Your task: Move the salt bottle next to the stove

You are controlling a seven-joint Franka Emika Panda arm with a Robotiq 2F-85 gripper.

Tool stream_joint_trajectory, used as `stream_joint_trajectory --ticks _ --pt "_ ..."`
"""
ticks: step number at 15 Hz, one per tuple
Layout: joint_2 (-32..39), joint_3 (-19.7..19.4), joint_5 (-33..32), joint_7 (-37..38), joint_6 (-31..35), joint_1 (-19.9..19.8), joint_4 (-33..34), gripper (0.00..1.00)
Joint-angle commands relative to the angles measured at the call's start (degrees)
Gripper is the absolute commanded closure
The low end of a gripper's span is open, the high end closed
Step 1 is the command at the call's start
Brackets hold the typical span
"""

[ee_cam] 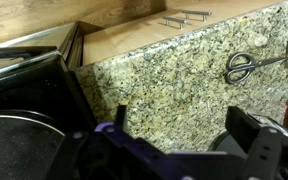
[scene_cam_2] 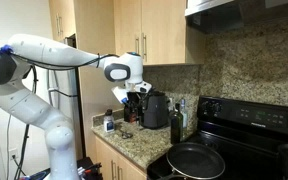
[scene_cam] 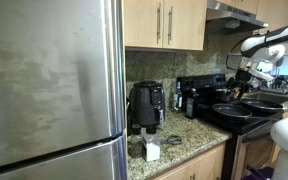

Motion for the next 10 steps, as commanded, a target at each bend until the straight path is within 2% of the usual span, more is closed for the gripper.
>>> stream_joint_trajectory --ticks 1,5,9,10 --pt "0.4 1.3 1.0 -0.9 -0.2 -1.6 0.1 0.0" --pt "-8.7 9.0 3.6 -3.7 -1.0 3.9 -8.8 0.0" --pt "-16.4 18.2 10.0 -2.1 1.3 12.9 -15.3 0.0" --pt "-11.2 15.3 7.7 -2.2 -0.6 10.2 -11.2 0.0"
